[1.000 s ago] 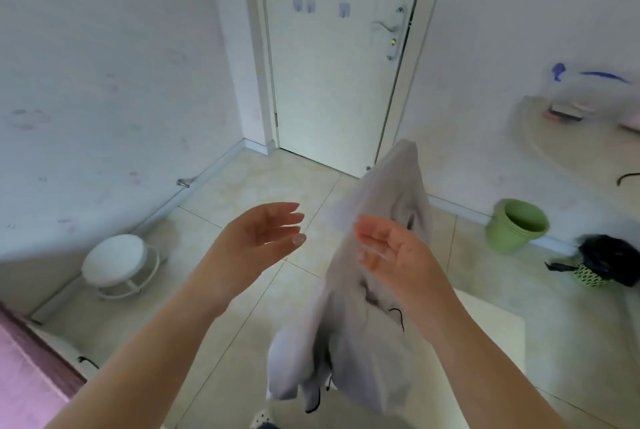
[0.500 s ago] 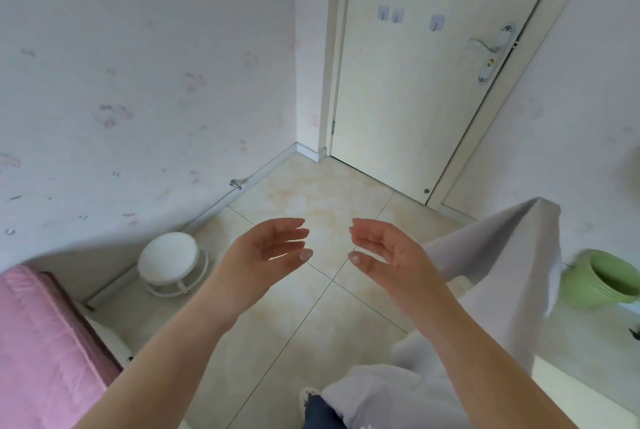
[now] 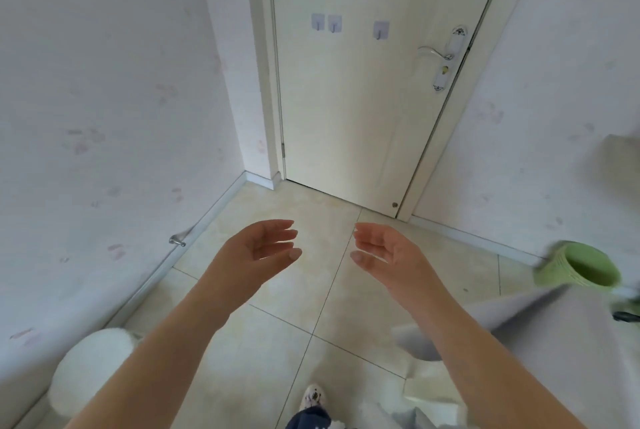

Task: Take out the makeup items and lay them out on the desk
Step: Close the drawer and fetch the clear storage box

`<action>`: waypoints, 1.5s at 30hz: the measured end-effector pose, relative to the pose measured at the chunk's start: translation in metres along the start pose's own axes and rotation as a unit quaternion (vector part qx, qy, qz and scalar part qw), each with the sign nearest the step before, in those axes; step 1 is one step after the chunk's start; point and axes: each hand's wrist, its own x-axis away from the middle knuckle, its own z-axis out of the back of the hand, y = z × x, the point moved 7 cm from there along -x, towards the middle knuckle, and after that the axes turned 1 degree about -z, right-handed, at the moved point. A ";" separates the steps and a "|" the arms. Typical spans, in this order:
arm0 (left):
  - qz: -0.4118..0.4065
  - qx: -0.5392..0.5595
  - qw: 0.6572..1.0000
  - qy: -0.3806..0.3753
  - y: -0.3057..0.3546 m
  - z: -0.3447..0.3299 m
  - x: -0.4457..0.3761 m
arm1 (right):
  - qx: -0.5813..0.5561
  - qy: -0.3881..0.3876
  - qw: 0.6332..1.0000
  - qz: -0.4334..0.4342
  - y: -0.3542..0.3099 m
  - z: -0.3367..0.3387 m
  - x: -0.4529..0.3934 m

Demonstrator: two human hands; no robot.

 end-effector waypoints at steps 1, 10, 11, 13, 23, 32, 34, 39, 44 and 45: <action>-0.001 -0.005 1.000 -0.007 0.006 -0.003 -0.019 | 0.001 0.009 1.000 -0.005 -0.002 0.008 -0.014; -0.011 -0.027 0.992 -0.121 0.041 -0.063 -0.182 | -0.008 0.113 0.993 -0.041 -0.003 0.089 -0.118; -0.011 -0.030 0.990 -0.139 0.044 -0.073 -0.197 | -0.008 0.127 0.991 -0.043 -0.002 0.098 -0.126; -0.011 -0.045 0.982 -0.181 0.050 -0.095 -0.233 | -0.013 0.166 0.985 -0.050 0.004 0.119 -0.147; -0.037 -0.104 0.916 -0.385 0.102 -0.225 -0.414 | -0.062 0.380 0.920 -0.075 0.011 0.228 -0.233; -0.069 -0.150 0.815 -0.555 0.120 -0.393 -0.456 | -0.071 0.545 0.823 -0.141 0.048 0.330 -0.202; -0.071 -0.144 0.804 -0.573 0.124 -0.438 -0.463 | -0.077 0.564 0.809 -0.148 0.061 0.362 -0.198; -0.068 -0.149 0.788 -0.594 0.131 -0.549 -0.474 | -0.091 0.590 0.785 -0.165 0.094 0.453 -0.185; -0.055 -0.148 0.785 -0.599 0.156 -0.672 -0.482 | -0.098 0.588 0.783 -0.177 0.112 0.577 -0.168; -0.053 -0.139 0.788 -0.597 0.163 -0.691 -0.484 | -0.099 0.590 0.781 -0.177 0.114 0.598 -0.166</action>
